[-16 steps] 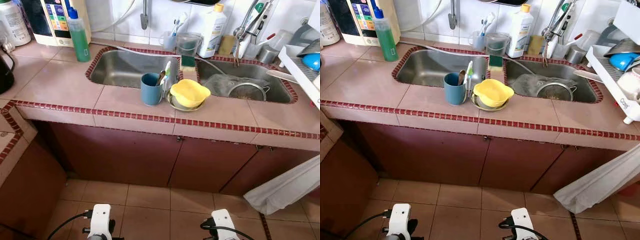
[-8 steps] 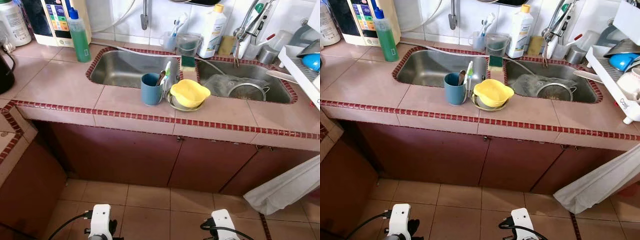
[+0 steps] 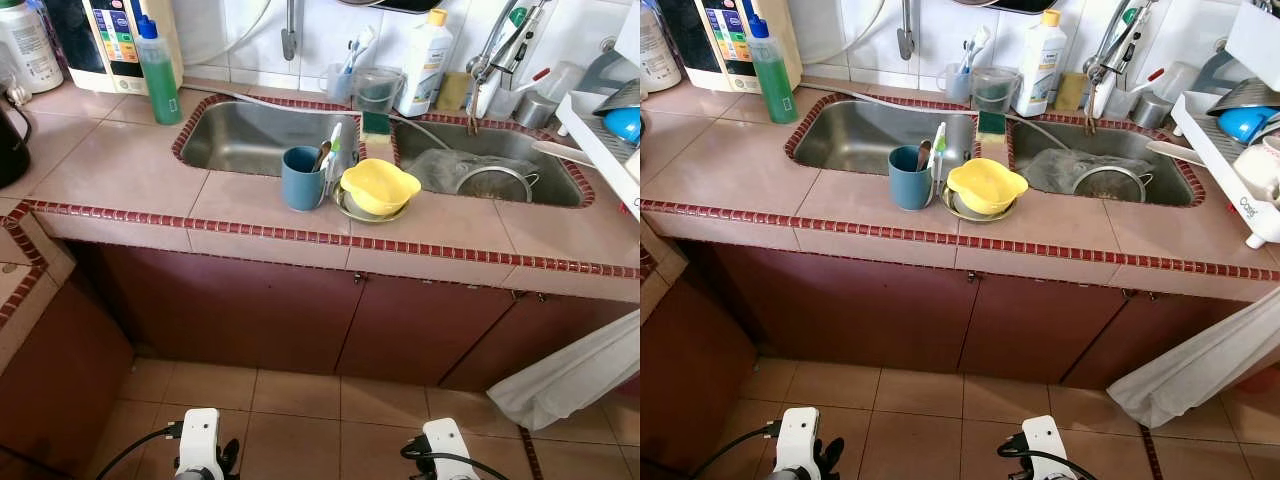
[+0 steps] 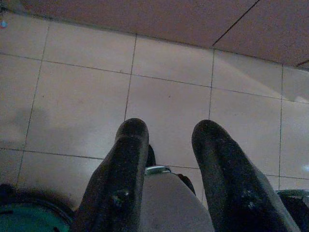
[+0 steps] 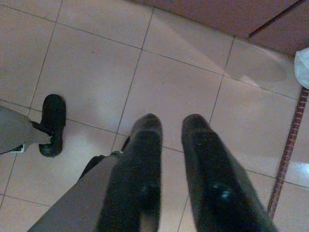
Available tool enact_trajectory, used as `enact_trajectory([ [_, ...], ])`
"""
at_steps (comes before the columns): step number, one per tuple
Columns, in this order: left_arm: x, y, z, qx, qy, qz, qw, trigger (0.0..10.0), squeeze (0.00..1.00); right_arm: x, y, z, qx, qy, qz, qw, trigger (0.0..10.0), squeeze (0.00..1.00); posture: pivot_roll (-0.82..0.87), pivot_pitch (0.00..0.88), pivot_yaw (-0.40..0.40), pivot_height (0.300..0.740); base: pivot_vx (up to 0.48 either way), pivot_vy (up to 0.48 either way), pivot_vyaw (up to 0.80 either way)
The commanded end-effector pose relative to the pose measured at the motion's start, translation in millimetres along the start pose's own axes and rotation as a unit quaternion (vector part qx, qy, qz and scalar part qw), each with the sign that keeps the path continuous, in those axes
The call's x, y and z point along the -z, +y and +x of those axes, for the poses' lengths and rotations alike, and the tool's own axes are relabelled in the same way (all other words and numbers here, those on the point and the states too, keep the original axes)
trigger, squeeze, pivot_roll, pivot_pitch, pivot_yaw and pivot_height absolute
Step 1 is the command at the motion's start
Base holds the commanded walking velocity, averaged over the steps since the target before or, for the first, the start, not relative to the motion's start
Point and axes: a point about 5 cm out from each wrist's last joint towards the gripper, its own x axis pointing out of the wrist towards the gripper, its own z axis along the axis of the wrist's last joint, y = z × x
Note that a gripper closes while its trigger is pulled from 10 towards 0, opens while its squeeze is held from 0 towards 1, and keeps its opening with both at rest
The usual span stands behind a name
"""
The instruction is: Kitchen organization
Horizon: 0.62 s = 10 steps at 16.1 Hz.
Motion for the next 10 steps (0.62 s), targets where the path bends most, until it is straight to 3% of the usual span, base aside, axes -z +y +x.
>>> enact_trajectory([
  [1, 2, -1.3, -0.3, 0.004, 0.003, -0.001, 1.000, 10.0, 1.00, -2, -3.1, 0.0, 0.006, -0.003, 0.003, 1.000, 10.0, 1.00, 0.08, 0.026, -0.071, 0.740, 0.000, 0.000, 0.00],
  [6, -1, -2.2, 0.1, 0.007, -0.007, 0.009, 1.000, 10.0, 1.00, -2, -4.6, -0.3, 0.008, -0.005, -0.002, 1.000, 10.0, 1.00, 0.08, 0.029, -0.071, 0.740, 0.000, 0.000, 0.00],
  [10, -8, -3.1, 0.0, 0.022, -0.034, 0.035, 0.999, 10.0, 1.00, -25, -3.5, 2.8, -0.003, -0.049, -0.013, 0.999, 10.0, 1.00, 0.07, 0.036, -0.066, 0.740, 0.000, 0.000, 0.00],
])
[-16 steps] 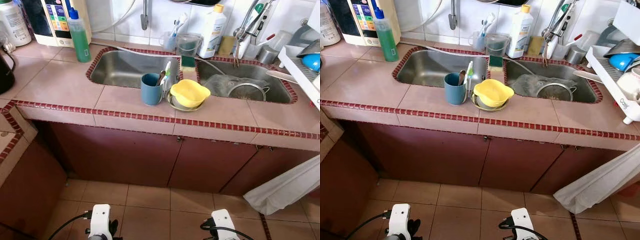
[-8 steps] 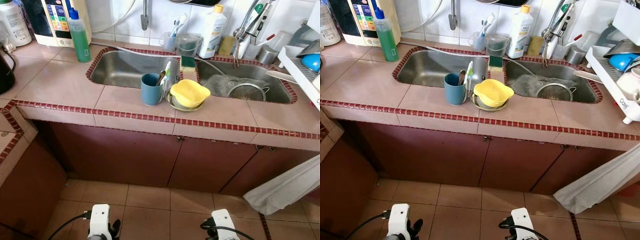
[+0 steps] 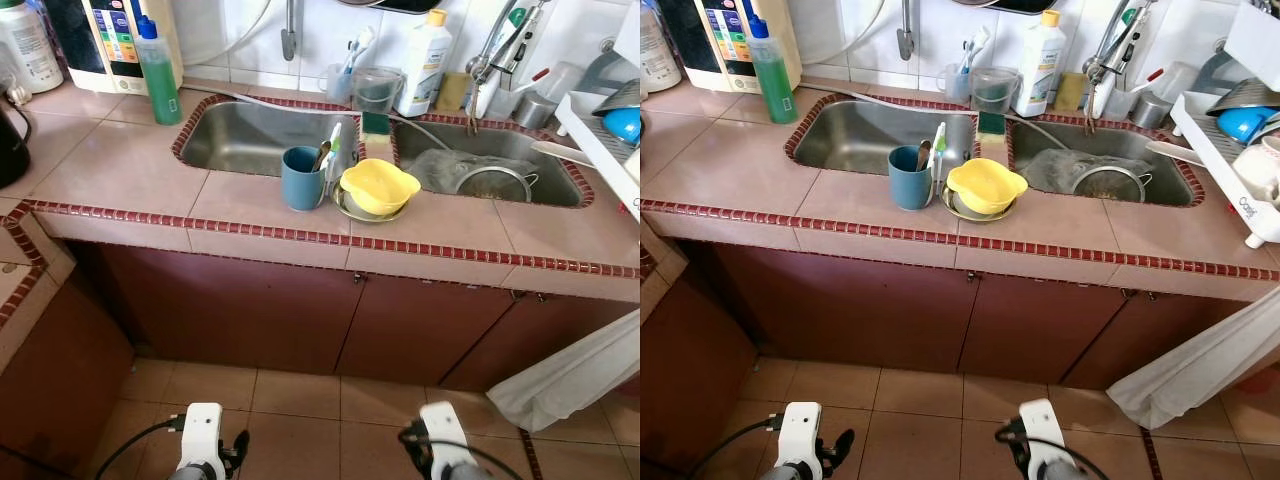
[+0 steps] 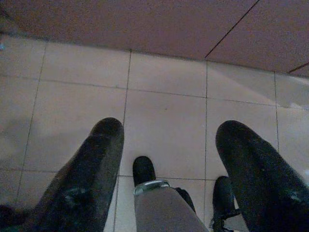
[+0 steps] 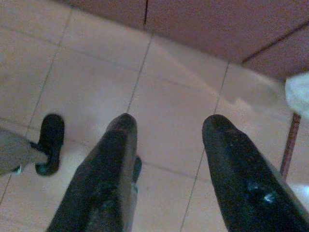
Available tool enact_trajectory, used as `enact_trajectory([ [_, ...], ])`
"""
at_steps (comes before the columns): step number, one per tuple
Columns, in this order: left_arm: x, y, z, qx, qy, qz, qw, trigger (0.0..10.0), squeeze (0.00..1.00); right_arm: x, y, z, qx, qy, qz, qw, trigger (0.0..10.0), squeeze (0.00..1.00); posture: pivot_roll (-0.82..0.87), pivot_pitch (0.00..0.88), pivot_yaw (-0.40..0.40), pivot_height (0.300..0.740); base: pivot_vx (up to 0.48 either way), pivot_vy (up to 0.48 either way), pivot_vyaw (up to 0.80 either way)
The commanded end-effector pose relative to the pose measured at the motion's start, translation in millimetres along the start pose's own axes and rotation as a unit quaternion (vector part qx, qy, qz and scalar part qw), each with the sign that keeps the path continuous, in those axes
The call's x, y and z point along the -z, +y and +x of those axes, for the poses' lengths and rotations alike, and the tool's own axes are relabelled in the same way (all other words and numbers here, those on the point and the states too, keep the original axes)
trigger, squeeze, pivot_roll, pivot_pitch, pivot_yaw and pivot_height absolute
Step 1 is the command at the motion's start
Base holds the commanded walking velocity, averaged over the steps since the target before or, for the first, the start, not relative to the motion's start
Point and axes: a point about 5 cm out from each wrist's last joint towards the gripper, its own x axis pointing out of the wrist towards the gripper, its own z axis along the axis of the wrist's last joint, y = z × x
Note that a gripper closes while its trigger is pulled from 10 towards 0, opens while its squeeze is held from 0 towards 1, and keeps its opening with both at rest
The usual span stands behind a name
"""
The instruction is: Kitchen organization
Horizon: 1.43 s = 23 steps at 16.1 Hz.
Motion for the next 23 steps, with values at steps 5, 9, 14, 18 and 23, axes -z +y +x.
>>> enact_trajectory([
  [5, -24, 15.8, -2.0, 0.001, -0.080, 0.013, 0.997, 10.0, 1.00, -32, -1.4, 3.0, -0.021, -0.083, -0.018, 0.996, 10.0, 1.00, 0.09, 0.057, -0.074, 0.740, 0.000, 0.000, 0.00],
  [9, -34, 12.1, -4.2, 0.013, -0.127, 0.039, 0.991, 10.0, 1.00, -45, -3.2, 1.6, -0.025, -0.127, -0.024, 0.991, 10.0, 1.00, 0.09, 0.061, -0.072, 0.740, 0.000, 0.000, 0.00],
  [14, -44, 0.8, -5.0, 0.047, -0.164, 0.073, 0.983, 10.0, 1.00, -61, -8.6, -2.1, -0.014, -0.188, -0.009, 0.982, 10.0, 1.00, 0.06, 0.057, -0.048, 0.740, 0.000, 0.000, 0.00],
  [18, -64, 18.3, -6.7, 0.011, -0.198, 0.077, 0.977, 10.0, 1.00, -70, -13.6, -4.6, 0.013, -0.215, -0.027, 0.976, 10.0, 1.00, 0.05, 0.038, -0.031, 0.740, 0.000, 0.000, 0.00],
  [23, -73, 14.5, -10.7, -0.014, -0.248, 0.045, 0.968, 10.0, 1.00, -90, -11.2, -7.3, 0.020, -0.267, -0.012, 0.963, 10.0, 1.00, 0.06, 0.021, -0.039, 0.740, 0.000, 0.000, 0.00],
])
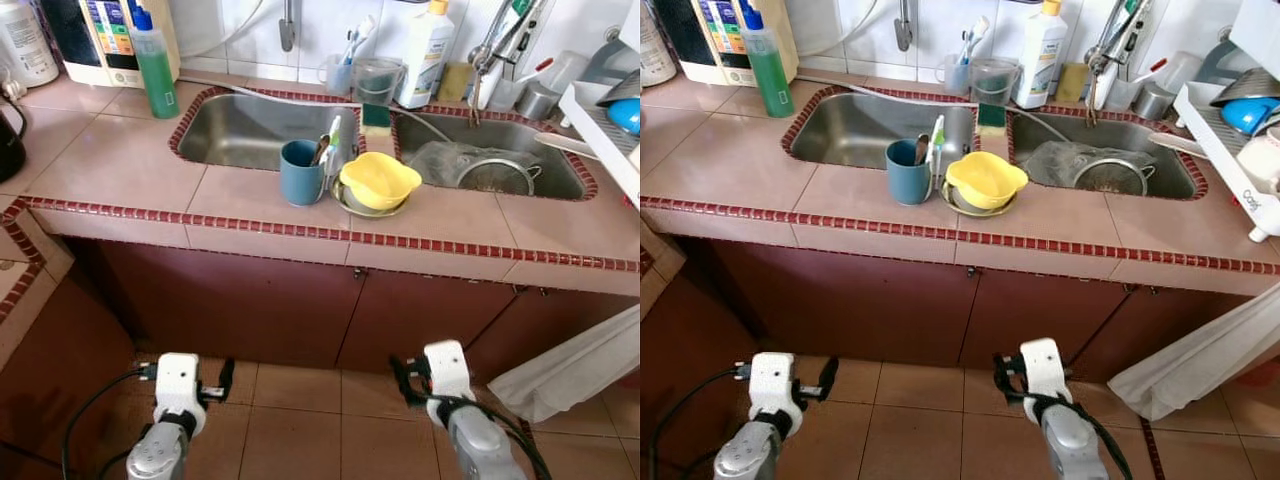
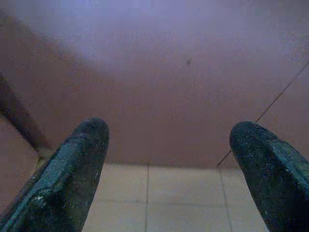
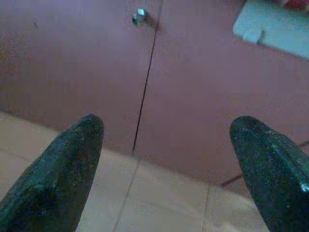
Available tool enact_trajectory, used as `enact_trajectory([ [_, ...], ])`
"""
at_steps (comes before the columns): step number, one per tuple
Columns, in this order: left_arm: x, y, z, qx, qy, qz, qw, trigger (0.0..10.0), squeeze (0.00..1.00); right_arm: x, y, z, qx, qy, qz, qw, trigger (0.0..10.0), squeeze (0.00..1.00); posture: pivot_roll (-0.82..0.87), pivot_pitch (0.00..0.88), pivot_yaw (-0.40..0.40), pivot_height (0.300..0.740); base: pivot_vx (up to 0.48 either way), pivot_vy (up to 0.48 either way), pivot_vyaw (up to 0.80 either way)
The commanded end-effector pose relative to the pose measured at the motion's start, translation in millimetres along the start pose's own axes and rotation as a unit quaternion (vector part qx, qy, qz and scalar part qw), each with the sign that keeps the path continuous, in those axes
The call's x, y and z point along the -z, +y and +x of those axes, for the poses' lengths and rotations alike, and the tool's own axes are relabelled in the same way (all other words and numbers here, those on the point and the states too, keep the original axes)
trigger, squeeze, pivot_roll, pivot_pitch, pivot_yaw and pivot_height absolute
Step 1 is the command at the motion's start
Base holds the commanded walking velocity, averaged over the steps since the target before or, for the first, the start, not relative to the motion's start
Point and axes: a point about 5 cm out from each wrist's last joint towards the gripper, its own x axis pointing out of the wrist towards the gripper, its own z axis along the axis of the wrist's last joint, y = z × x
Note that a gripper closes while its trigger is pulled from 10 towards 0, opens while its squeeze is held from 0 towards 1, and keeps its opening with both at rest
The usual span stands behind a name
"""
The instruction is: Kitchen organization
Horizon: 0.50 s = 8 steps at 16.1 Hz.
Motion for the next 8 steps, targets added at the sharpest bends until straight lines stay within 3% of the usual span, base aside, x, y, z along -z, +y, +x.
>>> enact_trajectory([
  [1, -5, -5.1, -2.1, 0.012, -0.024, 0.010, 1.000, 10.0, 1.00, -15, -0.8, 5.2, 0.002, -0.036, 0.005, 0.999, 10.0, 1.00, 0.06, 0.024, -0.043, 0.740, 0.000, 0.000, 0.00],
  [4, -24, 1.0, -4.5, 0.007, -0.084, 0.033, 0.996, 10.0, 1.00, -32, -1.3, 10.0, -0.001, -0.078, 0.017, 0.997, 10.0, 1.00, 0.06, 0.055, -0.038, 0.740, 0.000, 0.000, 0.00],
  [6, -32, 11.3, 2.3, -0.017, -0.083, 0.024, 0.996, 10.0, 1.00, -35, -3.4, 10.3, 0.005, -0.083, 0.010, 0.996, 10.0, 1.00, 0.06, 0.095, -0.040, 0.740, 0.000, 0.000, 0.00],
  [8, -41, 10.9, 5.7, 0.003, -0.097, 0.037, 0.995, 10.0, 1.00, -42, -4.9, 9.2, 0.005, -0.100, 0.008, 0.995, 10.0, 1.00, 0.05, 0.107, -0.036, 0.740, 0.000, 0.000, 0.00],
])
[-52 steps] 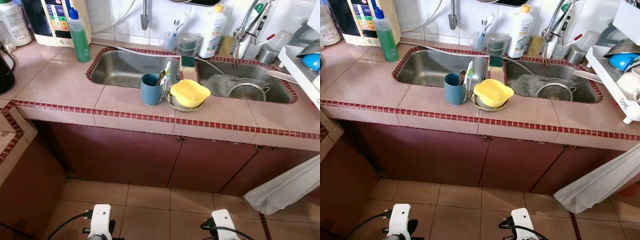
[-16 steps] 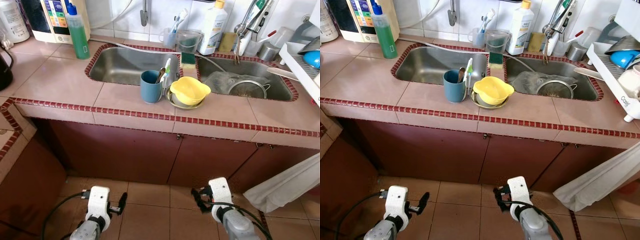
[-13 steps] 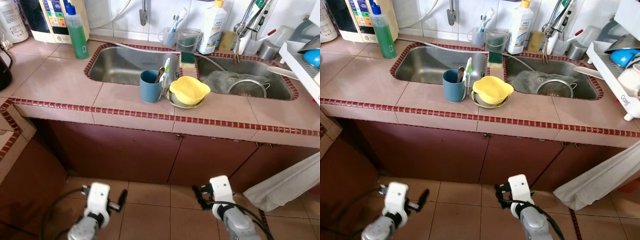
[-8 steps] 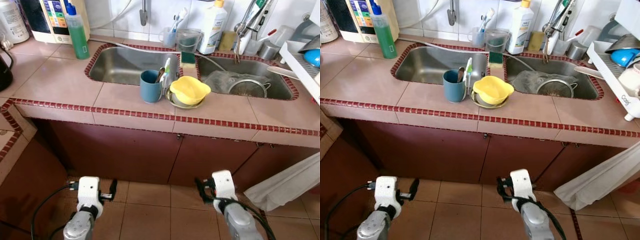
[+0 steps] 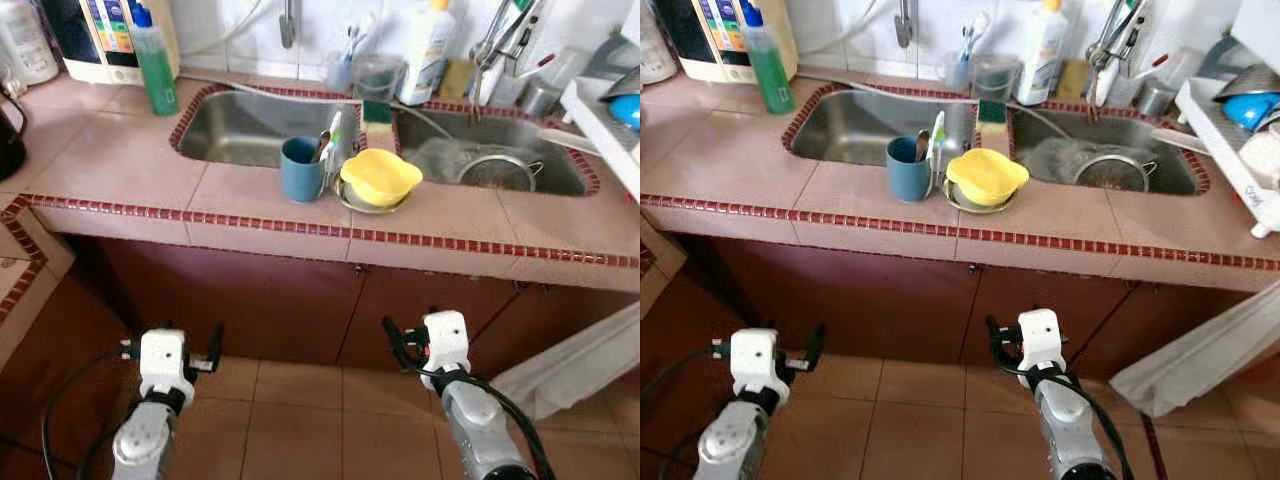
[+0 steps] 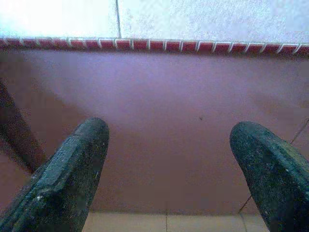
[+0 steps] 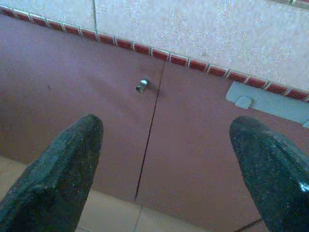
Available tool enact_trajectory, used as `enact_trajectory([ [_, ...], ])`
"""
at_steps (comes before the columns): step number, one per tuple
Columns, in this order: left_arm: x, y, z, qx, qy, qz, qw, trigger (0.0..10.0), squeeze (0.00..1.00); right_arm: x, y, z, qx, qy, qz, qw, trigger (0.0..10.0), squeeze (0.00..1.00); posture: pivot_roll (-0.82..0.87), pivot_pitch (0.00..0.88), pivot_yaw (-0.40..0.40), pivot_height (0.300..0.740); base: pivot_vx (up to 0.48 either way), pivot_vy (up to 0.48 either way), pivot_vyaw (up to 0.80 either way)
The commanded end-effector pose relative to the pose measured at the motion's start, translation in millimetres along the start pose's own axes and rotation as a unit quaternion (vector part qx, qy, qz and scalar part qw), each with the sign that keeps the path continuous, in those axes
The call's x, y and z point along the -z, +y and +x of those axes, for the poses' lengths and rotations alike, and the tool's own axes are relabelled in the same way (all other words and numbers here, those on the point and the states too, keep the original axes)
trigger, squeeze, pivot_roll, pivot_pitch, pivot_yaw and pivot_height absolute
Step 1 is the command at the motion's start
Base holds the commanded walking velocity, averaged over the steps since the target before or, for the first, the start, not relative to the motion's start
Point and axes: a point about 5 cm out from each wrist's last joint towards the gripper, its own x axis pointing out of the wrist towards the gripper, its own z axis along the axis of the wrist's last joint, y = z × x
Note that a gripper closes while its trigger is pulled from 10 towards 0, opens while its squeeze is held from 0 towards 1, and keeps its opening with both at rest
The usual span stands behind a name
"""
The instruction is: Kitchen organization
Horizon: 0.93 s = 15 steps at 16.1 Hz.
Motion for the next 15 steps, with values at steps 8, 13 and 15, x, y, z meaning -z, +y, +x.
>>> enact_trajectory([
  [8, -42, -25.4, -15.9, 0.054, -0.089, -0.028, 0.994, 10.0, 0.00, -71, -6.8, 5.0, 0.000, -0.134, 0.016, 0.991, 10.0, 0.00, 0.06, 0.056, -0.060, 0.740, 0.000, 0.000, 0.00],
  [13, -49, -18.3, 1.7, 0.057, -0.082, 0.000, 0.995, 10.0, 0.00, -108, -2.0, -0.8, -0.023, -0.193, -0.015, 0.981, 10.0, 0.00, 0.05, 0.033, -0.060, 0.740, 0.000, 0.000, 0.00],
  [15, -67, -13.4, 9.4, 0.037, -0.104, 0.024, 0.994, 10.0, 0.00, -110, -9.1, -1.2, 0.011, -0.185, -0.039, 0.982, 10.0, 0.00, 0.05, 0.032, -0.062, 0.740, 0.000, 0.000, 0.00],
])
